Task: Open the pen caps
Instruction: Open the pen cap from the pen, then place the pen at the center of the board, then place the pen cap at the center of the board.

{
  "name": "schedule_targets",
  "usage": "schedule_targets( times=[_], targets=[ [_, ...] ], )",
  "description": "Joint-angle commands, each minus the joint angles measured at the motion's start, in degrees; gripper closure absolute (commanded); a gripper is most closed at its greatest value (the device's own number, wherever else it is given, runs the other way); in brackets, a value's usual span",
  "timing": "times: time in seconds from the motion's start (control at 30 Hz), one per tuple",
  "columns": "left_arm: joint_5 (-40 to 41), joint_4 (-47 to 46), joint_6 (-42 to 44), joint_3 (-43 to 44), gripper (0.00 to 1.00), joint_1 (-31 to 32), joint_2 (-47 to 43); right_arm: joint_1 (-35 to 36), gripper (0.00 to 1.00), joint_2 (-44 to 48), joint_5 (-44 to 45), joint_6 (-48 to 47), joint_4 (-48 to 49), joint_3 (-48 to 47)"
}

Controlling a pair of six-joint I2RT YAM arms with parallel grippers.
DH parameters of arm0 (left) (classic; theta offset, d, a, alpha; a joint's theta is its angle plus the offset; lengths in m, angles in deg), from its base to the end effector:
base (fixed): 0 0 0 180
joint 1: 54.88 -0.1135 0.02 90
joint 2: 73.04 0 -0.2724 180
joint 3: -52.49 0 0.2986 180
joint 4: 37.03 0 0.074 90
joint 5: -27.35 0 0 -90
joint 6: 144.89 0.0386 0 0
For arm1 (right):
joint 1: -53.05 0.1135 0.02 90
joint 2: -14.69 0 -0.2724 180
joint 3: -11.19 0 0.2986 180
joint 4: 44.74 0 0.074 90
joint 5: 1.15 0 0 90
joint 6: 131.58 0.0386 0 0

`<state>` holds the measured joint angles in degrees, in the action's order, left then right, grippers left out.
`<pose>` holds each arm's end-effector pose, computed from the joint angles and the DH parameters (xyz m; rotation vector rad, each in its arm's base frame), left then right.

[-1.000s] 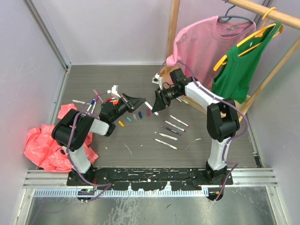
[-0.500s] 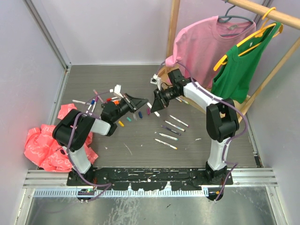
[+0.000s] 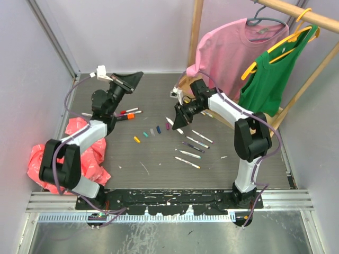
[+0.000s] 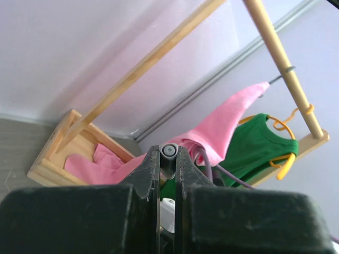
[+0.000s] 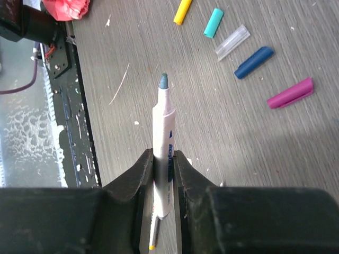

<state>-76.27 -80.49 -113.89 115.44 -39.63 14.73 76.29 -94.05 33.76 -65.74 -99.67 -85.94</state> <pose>0.3701 -0.1103 0.2960 -0.2929 1.3284 -1.2557 0.3902 0.2020 0.2232 -1.2267 2.1349 1.2726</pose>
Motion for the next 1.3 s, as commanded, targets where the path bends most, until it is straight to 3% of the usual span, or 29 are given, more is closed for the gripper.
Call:
schedule_targets(
  times=[0.0, 0.17, 0.4, 0.57, 0.7, 1.27],
  targets=[
    [-0.67, 4.49, 4.18, -0.49, 1.00, 1.11, -3.65, -0.96, 0.99, 7.22, 6.00, -1.70, -0.46, 1.33],
    [0.46, 13.07, 1.73, -5.14, 1.00, 5.60, -6.99, -4.40, 0.97, 15.97, 30.06, -3.00, 9.92, 11.19],
    [16.52, 34.69, 3.24, -4.19, 1.00, 19.49, -8.16, -11.66, 0.90, 20.30, 37.09, -8.39, 13.10, 19.34],
    [25.33, 51.89, 1.35, 5.54, 1.00, 25.45, -0.70, -11.93, 0.87, 17.63, 40.25, -11.12, 13.54, 20.14],
    [25.44, 58.70, 0.02, 11.71, 1.00, 26.33, 6.53, -12.04, 0.86, 14.66, 40.61, -11.84, 12.98, 19.85],
    [26.50, 68.29, 1.10, 27.82, 1.00, 26.30, 25.40, -11.45, 0.84, 6.62, 39.18, -12.14, 11.24, 18.32]
  ],
)
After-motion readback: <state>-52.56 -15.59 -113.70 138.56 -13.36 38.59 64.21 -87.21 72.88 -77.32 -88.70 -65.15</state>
